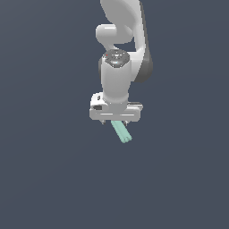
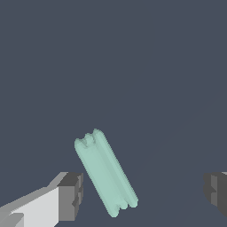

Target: Pick up the object and move it to a goal position.

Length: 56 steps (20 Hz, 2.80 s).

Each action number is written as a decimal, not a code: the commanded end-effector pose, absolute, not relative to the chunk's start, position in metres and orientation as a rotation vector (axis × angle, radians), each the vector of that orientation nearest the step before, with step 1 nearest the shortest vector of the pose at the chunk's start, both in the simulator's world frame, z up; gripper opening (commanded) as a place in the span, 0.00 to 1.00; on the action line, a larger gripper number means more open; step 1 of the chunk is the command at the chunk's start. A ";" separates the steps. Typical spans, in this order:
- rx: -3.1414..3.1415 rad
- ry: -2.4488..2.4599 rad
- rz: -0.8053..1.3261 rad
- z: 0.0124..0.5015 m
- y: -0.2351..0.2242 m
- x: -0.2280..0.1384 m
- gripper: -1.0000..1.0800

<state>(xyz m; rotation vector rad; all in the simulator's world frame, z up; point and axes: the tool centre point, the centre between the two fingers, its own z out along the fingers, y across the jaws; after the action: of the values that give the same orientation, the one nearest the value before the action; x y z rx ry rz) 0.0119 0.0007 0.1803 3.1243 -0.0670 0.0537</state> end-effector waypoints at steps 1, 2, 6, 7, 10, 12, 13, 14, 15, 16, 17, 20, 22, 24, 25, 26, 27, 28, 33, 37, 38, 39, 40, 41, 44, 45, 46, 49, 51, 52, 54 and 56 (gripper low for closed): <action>3.124 -0.067 0.054 0.180 0.001 0.012 0.96; 3.124 -0.067 0.054 0.180 0.001 0.012 0.96; 3.124 -0.067 0.054 0.180 0.001 0.012 0.96; 3.124 -0.067 0.054 0.180 0.001 0.012 0.96; 3.124 -0.067 0.054 0.180 0.001 0.012 0.96; 3.125 -0.066 0.053 0.180 0.001 0.012 0.96; 3.126 -0.062 0.050 0.180 0.002 0.011 0.96; 3.129 -0.056 0.046 0.180 0.003 0.011 0.96; 3.132 -0.048 0.040 0.180 0.005 0.010 0.96; 3.136 -0.040 0.032 0.180 0.007 0.009 0.96; 3.139 -0.033 0.026 0.180 0.009 0.008 0.96; 3.146 -0.027 0.014 0.182 0.013 0.007 0.96; 3.146 -0.030 0.013 0.182 0.013 0.007 0.96; 3.145 -0.028 0.015 0.182 0.013 0.007 0.96; 3.145 -0.023 0.015 0.181 0.013 0.007 0.96; 3.144 -0.015 0.015 0.179 0.013 0.006 0.96; 3.144 -0.005 0.015 0.177 0.013 0.006 0.96; 3.144 0.007 0.015 0.175 0.013 0.005 0.96; 3.138 0.108 0.012 0.158 0.016 -0.001 0.96; 3.129 0.235 0.009 0.137 0.020 -0.010 0.96; 3.125 0.274 0.008 0.131 0.021 -0.013 0.96; 3.121 0.315 0.007 0.124 0.022 -0.016 0.96; 3.116 0.358 0.006 0.117 0.023 -0.020 0.96; 3.111 0.399 0.005 0.111 0.025 -0.023 0.96; 3.096 0.505 0.003 0.095 0.028 -0.032 0.96; 3.092 0.536 0.002 0.090 0.029 -0.035 0.96; 3.087 0.564 0.002 0.086 0.030 -0.037 0.96; 3.076 0.631 0.001 0.076 0.033 -0.044 0.96; 3.070 0.663 0.000 0.072 0.034 -0.047 0.96; 3.068 0.675 0.000 0.070 0.034 -0.048 0.96; 3.065 0.691 0.000 0.068 0.035 -0.050 0.96; 3.064 0.696 0.000 0.067 0.035 -0.050 0.96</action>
<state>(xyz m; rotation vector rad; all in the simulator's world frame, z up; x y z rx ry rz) -0.0495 0.0349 0.0678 3.0654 0.6875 -0.0014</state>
